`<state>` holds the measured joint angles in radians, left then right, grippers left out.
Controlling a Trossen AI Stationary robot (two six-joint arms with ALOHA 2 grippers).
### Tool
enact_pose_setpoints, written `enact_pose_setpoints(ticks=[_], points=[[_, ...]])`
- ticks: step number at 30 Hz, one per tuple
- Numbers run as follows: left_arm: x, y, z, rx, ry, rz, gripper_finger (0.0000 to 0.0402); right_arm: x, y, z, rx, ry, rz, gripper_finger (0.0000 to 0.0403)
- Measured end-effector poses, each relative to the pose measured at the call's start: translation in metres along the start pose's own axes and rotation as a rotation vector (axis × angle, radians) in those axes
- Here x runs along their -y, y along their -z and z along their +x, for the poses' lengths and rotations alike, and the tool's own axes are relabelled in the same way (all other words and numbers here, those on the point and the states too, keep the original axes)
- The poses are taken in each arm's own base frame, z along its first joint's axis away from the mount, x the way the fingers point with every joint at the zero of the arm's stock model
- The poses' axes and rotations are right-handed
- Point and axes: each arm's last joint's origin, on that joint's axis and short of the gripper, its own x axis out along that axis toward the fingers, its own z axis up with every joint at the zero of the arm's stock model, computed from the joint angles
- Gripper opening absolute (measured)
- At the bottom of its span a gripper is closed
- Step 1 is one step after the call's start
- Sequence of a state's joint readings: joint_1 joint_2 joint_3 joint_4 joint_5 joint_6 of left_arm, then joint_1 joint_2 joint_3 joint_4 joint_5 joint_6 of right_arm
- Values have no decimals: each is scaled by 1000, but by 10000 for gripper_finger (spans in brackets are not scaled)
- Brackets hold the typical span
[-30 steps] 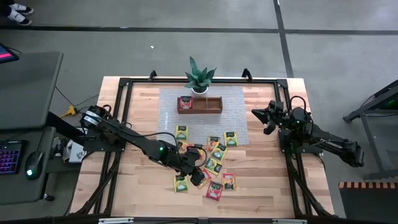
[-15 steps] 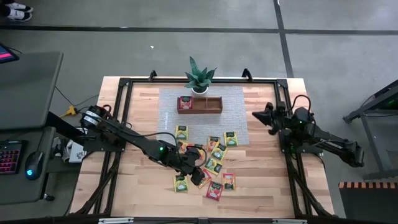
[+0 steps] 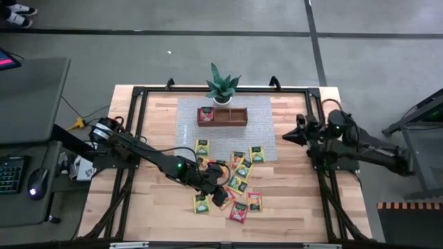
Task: Pick & Place Tea
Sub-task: Put the red tea bag into the left section of the wooden organizer
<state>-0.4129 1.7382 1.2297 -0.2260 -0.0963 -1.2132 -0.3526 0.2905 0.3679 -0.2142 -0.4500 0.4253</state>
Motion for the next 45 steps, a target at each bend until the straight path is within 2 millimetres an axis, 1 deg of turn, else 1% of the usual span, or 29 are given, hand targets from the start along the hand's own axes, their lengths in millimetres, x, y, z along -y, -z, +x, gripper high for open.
enact_pose_setpoints(ticks=[4,8,11,14,20,26,33,39,42,45], points=[[-1,0,0,-3,-9,12,202,-10,-10,17,-139,25,-8,12],[-1,0,0,-4,-9,34,202,-22,-12,42,-244,87,-39,12],[-2,1,0,-7,-17,40,202,-35,-6,59,-329,135,-85,12],[-3,1,0,-12,-30,42,202,-51,-2,74,-384,174,-133,12],[-6,2,0,-27,-64,45,202,-95,7,100,-416,180,-198,12],[-6,2,0,-26,-65,46,202,-141,37,127,-458,178,-251,12],[-6,3,0,-36,-57,63,202,-179,88,165,-479,200,-218,12],[-5,5,0,-56,-43,68,202,-197,131,196,-487,225,-148,12],[-3,8,-1,-60,-40,99,202,-202,147,209,-491,261,-119,12],[-3,10,-1,-62,-38,128,202,-204,160,220,-489,294,-82,12]])
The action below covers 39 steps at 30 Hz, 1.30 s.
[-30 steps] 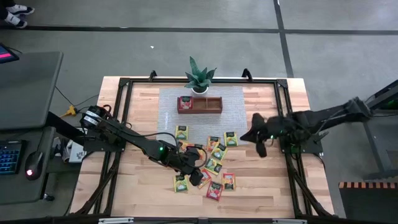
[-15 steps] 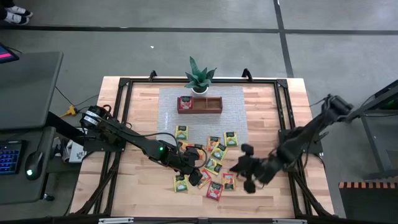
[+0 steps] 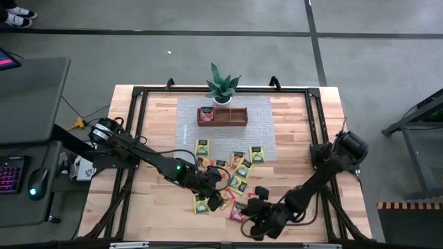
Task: Pick & Place Tea
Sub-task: Put the red tea bag into the left section of the wooden organizer
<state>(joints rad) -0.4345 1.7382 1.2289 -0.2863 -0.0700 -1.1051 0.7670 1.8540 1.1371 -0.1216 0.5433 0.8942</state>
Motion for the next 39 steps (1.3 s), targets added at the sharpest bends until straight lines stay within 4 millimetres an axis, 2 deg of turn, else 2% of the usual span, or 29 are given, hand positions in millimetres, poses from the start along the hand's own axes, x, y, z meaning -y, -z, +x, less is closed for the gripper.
enact_pose_setpoints(ticks=[7,13,23,39], points=[[1,1,0,19,-9,11,202,-5,17,20,-28,32,97,12],[1,1,0,23,-6,37,202,-9,28,20,-36,30,146,12],[1,1,0,24,-7,91,202,-9,30,20,-46,38,33,12],[0,1,0,21,-13,83,202,-5,37,30,-70,52,-12,12]])
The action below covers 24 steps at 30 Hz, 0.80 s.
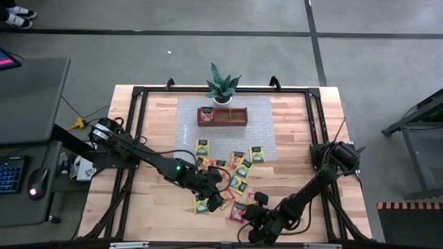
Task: Pick & Place Tea
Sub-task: Put the red tea bag into the left section of the wooden organizer
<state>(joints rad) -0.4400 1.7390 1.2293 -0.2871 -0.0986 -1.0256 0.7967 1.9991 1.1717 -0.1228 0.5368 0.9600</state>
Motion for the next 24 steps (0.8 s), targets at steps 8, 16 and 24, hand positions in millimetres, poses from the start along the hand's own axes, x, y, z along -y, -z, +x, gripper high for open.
enact_pose_setpoints(ticks=[8,16,24], points=[[0,-1,0,17,-6,-4,202,1,8,14,-33,-12,6,12],[2,-3,4,54,18,-34,202,6,12,27,-59,1,39,12],[-6,8,44,-76,56,-147,202,7,15,29,-74,6,50,12]])
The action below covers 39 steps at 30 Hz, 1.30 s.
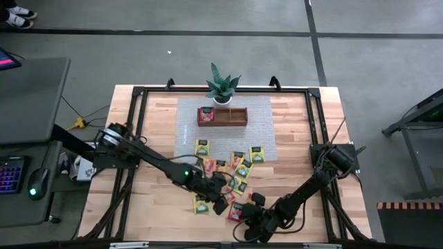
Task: Pick & Place Tea
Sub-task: Put the red tea bag into the left section of the wooden organizer
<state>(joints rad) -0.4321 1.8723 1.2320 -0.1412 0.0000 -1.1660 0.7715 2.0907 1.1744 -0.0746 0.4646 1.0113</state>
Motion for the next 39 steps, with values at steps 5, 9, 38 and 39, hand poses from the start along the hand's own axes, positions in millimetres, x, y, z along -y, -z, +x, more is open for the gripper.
enact_pose_setpoints(ticks=[5,9,38,39], points=[[-15,7,28,-59,-29,-99,202,1,1,0,-3,4,-5,12],[-14,7,31,-54,-11,-148,202,1,1,1,-4,7,-5,12],[-22,-21,34,-36,48,-324,202,4,-7,5,40,11,-29,12],[-22,-20,34,-36,43,-324,202,5,-9,6,43,10,-30,12]])
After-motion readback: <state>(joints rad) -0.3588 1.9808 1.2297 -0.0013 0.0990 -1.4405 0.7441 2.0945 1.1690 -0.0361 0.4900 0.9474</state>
